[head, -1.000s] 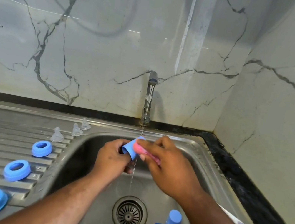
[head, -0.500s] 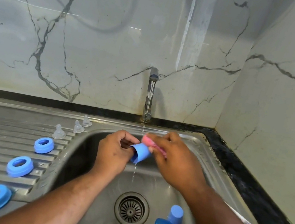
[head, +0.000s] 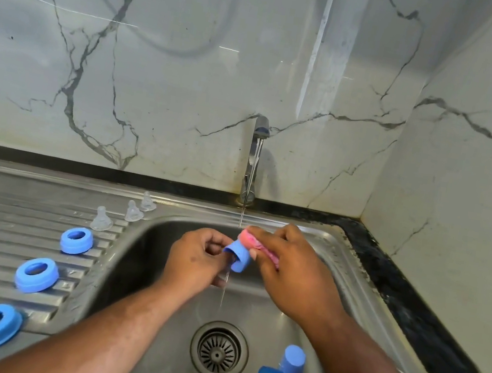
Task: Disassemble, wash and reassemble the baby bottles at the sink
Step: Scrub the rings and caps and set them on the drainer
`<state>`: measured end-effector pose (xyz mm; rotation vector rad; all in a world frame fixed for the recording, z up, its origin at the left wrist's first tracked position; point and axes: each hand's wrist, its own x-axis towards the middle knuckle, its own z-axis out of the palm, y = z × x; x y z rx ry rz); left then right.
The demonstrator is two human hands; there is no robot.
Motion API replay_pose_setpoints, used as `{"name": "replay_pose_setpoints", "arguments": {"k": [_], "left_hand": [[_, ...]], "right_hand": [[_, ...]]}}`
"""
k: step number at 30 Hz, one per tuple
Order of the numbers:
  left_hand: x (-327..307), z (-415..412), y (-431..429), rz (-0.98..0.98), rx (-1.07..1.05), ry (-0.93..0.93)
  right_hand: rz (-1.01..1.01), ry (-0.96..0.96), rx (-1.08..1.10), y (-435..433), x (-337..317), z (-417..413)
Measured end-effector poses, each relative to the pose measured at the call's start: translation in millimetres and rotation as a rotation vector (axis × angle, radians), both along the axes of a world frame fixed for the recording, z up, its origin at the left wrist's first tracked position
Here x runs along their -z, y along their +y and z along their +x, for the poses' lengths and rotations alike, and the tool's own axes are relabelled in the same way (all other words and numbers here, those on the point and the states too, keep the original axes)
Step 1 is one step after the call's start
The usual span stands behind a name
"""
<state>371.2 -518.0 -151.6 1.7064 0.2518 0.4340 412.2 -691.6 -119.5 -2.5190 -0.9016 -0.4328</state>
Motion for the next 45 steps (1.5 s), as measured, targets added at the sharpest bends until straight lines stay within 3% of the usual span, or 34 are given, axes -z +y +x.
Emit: {"name": "replay_pose_setpoints", "arguments": {"k": [4, 9, 11, 15, 21, 24, 41, 45], "left_hand": [[0.1, 0.0, -0.1, 0.045, -0.028, -0.058], [0.2, 3.2, -2.2, 0.136, -0.096, -0.091], [0.6, 2.7, -2.3, 0.156, -0.097, -0.09], [0.5, 1.2, 1.1, -0.034, -0.003, -0.087], [-4.2, 5.6, 4.5, -0.479, 0.102, -0.008], [-7.7, 5.2, 1.3, -0.583, 0.138, -0.009], [-13.1, 2.6, 1.5, -0.6, 0.15, -0.004], [-12.0, 3.5, 1.8, -0.583, 0.096, 0.013]], "right_hand": [[-0.074, 0.004, -0.16, 5.9, -0.3, -10.9], [0.003, 0.025, 0.032, -2.5, 1.6, 5.2], [0.004, 0.036, 0.014, -3.0, 1.6, 3.5], [-0.085, -0.038, -0.208, 10.0, -3.4, -18.7], [0.158, -0.145, 0.077, -15.8, -14.4, 7.5], [0.189, -0.138, -0.016, -11.8, -13.8, 4.0], [0.219, -0.103, -0.138, -3.3, -7.6, -0.3], [0.11, -0.062, -0.002, -6.6, -0.6, 8.0]]}}
